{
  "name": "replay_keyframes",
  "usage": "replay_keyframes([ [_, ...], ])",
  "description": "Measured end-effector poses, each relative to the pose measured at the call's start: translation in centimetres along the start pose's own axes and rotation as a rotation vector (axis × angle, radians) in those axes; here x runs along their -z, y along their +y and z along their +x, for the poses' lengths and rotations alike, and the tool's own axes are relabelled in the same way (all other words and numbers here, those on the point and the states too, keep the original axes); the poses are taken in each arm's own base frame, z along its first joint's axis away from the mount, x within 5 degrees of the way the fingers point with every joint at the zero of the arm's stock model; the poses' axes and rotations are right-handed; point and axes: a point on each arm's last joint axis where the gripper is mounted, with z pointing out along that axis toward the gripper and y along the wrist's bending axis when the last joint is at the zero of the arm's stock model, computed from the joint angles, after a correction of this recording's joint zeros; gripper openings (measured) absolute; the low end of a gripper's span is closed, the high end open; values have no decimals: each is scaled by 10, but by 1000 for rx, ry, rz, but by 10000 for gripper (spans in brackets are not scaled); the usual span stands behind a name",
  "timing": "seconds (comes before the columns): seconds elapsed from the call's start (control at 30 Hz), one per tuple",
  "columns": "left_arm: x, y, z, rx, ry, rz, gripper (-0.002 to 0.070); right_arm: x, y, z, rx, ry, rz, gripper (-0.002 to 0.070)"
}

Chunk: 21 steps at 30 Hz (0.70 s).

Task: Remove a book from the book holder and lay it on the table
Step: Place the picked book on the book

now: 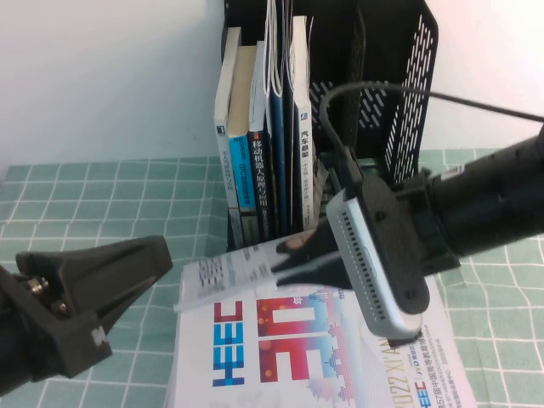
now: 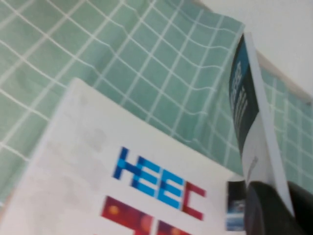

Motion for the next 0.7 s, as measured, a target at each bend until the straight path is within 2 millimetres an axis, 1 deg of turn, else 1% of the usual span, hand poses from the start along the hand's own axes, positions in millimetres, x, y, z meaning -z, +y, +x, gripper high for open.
replay_keyframes([
  [0.13,0,0,1,-2,9,-1,-3,-6,16,7,-105,4,-61,24],
  [0.27,0,0,2,-4,18,-2,-3,-16,36,19,-189,-7,-101,24],
  [0.43,0,0,2,-7,20,-4,-3,-27,53,30,-230,-37,-105,24],
  [0.5,0,0,2,-8,20,-4,-3,-30,56,33,-236,-48,-84,24],
  [0.63,0,0,2,-8,22,-4,-3,-38,57,39,-250,-73,-39,26],
  [0.7,0,0,2,-10,22,-4,-3,-42,57,42,-248,-82,-25,45],
])
